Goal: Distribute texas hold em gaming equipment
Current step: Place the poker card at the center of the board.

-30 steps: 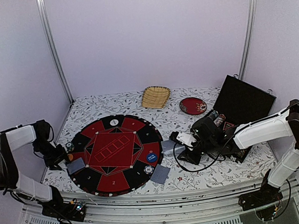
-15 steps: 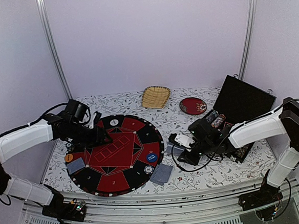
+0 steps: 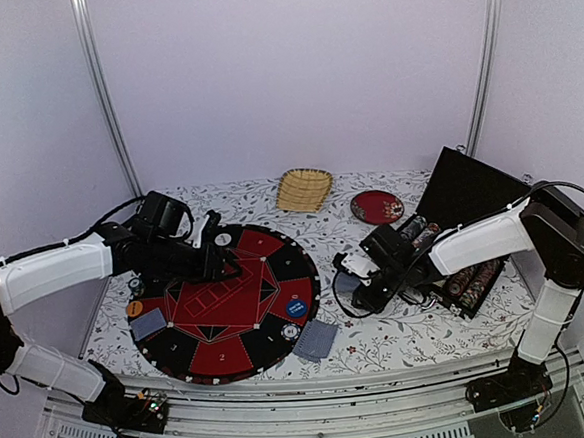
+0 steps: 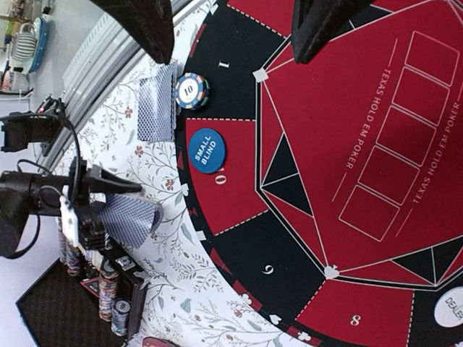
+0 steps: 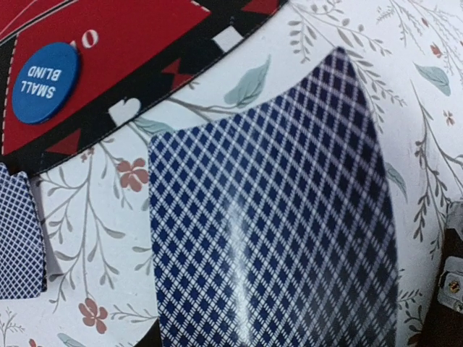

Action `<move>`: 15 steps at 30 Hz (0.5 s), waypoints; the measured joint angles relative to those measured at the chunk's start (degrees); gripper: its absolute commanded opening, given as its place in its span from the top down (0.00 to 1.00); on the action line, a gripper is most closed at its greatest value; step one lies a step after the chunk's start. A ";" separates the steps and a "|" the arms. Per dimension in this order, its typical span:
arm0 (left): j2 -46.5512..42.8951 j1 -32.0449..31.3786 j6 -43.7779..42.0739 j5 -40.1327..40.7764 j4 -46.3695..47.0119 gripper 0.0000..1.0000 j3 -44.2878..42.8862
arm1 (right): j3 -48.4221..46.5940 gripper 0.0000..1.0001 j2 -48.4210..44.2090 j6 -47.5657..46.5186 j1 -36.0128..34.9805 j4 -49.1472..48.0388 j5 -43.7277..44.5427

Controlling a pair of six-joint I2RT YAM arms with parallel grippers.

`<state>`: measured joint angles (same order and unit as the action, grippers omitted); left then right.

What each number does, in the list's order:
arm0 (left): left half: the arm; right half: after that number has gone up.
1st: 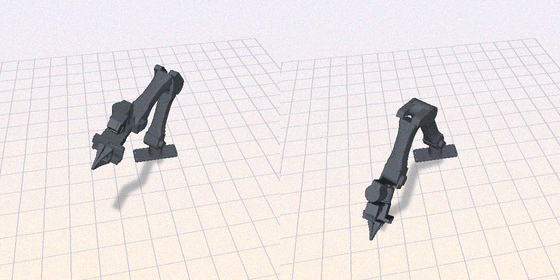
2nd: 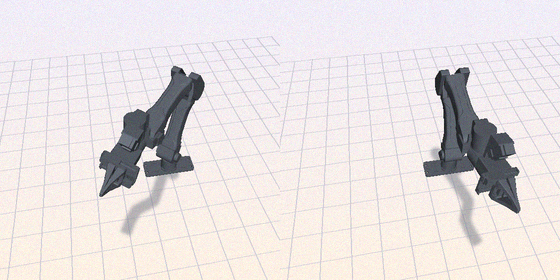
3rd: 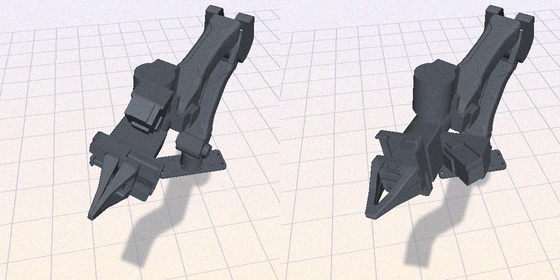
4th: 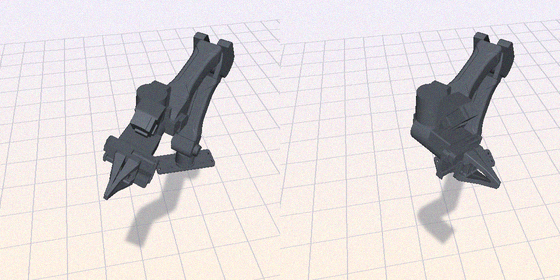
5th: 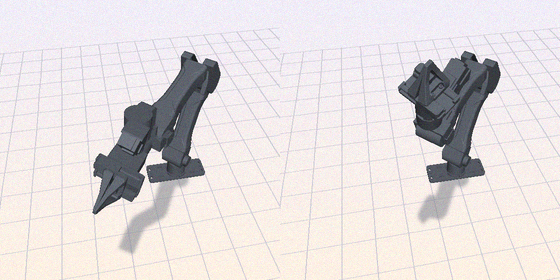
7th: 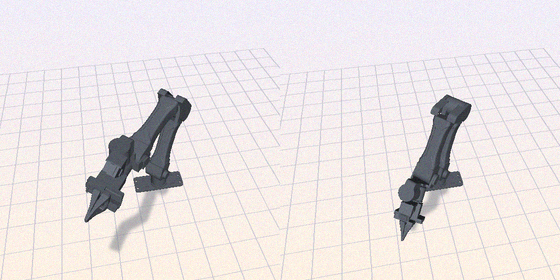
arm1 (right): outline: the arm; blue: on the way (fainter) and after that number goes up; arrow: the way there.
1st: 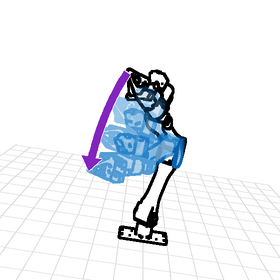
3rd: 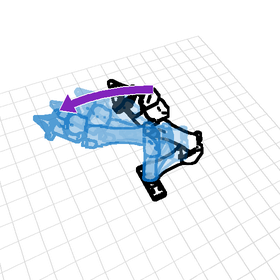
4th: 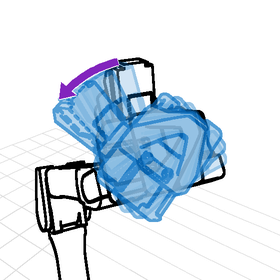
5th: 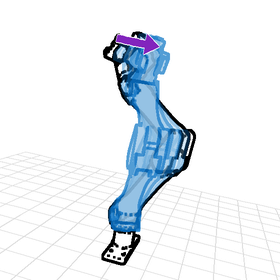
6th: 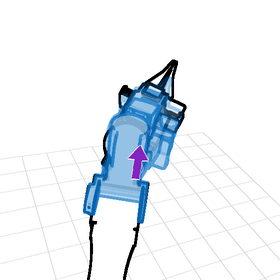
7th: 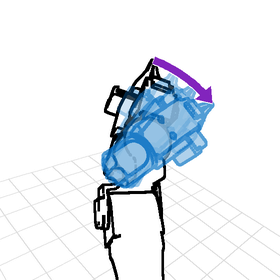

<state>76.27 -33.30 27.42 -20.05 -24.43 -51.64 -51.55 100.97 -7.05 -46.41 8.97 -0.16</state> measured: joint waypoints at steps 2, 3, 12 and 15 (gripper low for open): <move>-0.37 0.00 -0.04 0.15 0.13 0.42 0.09 | -0.42 0.63 0.13 0.07 0.90 0.68 -0.68; -0.59 0.00 -0.11 0.20 0.20 0.42 0.09 | -0.76 0.62 0.31 0.04 1.22 1.16 -0.90; -0.98 0.00 -0.96 1.09 0.61 0.41 0.09 | -4.22 0.47 2.73 -0.96 3.13 3.72 -3.45; -0.92 0.00 -1.20 1.22 0.59 0.41 0.04 | -4.48 0.41 2.82 -1.33 4.15 4.35 -4.48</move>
<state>75.35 -33.30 26.22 -18.83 -23.83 -51.59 -56.03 103.79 -8.38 -42.26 13.32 -4.64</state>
